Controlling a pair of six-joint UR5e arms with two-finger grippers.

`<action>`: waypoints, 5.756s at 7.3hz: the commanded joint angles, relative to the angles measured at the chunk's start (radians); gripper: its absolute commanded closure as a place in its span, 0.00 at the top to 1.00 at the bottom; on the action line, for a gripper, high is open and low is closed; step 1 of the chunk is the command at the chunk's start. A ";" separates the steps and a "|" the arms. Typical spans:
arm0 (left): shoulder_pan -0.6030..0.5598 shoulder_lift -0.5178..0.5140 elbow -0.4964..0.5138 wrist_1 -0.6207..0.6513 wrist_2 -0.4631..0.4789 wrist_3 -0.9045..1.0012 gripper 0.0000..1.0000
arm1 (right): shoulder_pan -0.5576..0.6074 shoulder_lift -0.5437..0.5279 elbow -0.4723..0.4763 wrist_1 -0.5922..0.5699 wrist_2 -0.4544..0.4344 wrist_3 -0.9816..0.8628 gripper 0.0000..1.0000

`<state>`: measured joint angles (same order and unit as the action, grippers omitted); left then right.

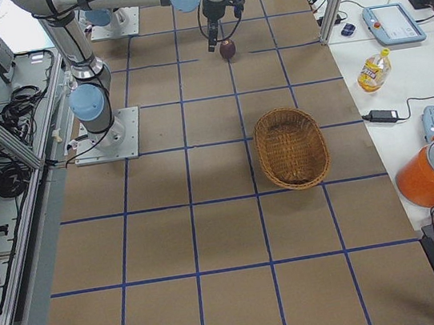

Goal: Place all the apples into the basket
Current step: 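Grasp the red apple with the left gripper while the right grasps the purple apple, then carry the purple apple to the basket while the left carries the red apple, then release the purple apple into the basket while the left gripper sets down the red apple, then move the left gripper to the green apple while the right gripper withdraws from the basket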

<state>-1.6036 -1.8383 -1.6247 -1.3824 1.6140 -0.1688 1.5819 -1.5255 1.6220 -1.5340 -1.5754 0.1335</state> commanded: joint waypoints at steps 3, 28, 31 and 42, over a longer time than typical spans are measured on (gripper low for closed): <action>0.432 0.097 -0.176 -0.023 0.152 0.589 1.00 | 0.186 0.144 0.019 -0.268 0.097 0.193 1.00; -0.090 -0.063 -0.088 0.253 -0.104 -0.437 0.38 | -0.178 0.375 -0.246 -0.241 0.000 -0.215 0.00; -0.298 -0.234 -0.044 0.474 -0.114 -0.746 0.41 | -0.385 0.380 -0.252 -0.258 -0.087 -0.544 0.00; 0.350 0.019 0.028 -0.142 0.059 0.509 1.00 | -0.533 0.621 -0.344 -0.463 -0.147 -0.713 1.00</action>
<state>-1.3710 -1.8433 -1.5922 -1.5133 1.6479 0.1133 1.0494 -0.8975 1.2800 -2.0065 -1.7064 -0.5812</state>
